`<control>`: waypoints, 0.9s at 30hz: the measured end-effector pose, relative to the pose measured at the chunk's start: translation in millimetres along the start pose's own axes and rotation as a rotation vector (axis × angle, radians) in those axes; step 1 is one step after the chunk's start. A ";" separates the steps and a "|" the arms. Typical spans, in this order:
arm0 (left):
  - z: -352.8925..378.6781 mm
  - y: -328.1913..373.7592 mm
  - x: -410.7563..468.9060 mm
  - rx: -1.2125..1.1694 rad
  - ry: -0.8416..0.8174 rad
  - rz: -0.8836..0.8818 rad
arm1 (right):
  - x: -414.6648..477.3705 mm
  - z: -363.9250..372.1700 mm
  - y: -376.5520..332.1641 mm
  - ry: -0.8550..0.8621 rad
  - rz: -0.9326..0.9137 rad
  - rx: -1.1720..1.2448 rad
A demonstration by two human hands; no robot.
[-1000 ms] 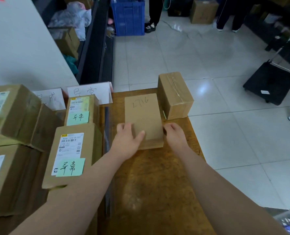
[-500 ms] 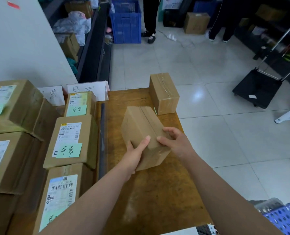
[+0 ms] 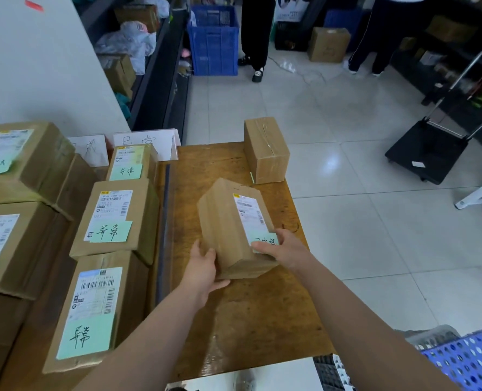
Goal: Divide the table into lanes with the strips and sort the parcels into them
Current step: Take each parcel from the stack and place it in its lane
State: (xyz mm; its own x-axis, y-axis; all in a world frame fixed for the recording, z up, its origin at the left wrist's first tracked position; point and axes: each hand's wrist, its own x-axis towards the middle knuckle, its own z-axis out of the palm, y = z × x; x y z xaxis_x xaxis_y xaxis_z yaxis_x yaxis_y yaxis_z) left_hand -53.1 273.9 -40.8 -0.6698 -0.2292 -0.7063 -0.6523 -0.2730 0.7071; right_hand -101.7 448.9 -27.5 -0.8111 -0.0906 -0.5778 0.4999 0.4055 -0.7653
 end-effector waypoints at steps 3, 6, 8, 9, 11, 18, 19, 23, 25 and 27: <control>1.1 -1.5 -2.8 0.093 0.046 0.084 | -1.3 2.7 7.6 -0.001 0.010 -0.074; -0.8 -3.3 -4.7 0.033 0.010 0.055 | -1.9 2.8 12.8 0.031 -0.028 -0.072; -2.2 -4.9 -6.6 0.016 -0.031 0.046 | -0.9 0.7 15.2 0.048 -0.043 -0.057; -2.4 -5.6 -8.0 0.021 -0.047 0.049 | -2.0 0.1 14.5 0.053 -0.053 -0.055; -2.7 -7.3 -8.6 0.034 -0.056 0.054 | -4.3 -1.1 12.5 0.067 -0.067 -0.047; -1.4 10.4 -17.6 0.013 -0.076 0.179 | -10.4 -7.2 -14.6 0.164 -0.145 0.077; -2.0 15.9 -20.4 0.033 -0.065 0.212 | -11.8 -8.0 -21.6 0.166 -0.158 0.093; -10.9 37.7 -30.5 0.062 0.028 0.337 | -19.5 -2.8 -51.0 0.145 -0.222 0.144; -19.9 46.0 -34.4 0.046 0.055 0.379 | -23.9 5.4 -65.3 0.131 -0.267 0.144; -31.7 52.4 -39.0 0.009 0.070 0.393 | -26.5 16.7 -79.1 0.118 -0.308 0.147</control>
State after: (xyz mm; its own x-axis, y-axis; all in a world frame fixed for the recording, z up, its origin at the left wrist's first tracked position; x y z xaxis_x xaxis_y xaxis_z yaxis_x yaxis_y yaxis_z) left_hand -49.9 238.9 22.8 -0.8432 -0.3778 -0.3824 -0.3545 -0.1441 0.9239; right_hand -114.7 404.0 43.6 -0.9557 -0.0787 -0.2836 0.2580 0.2396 -0.9360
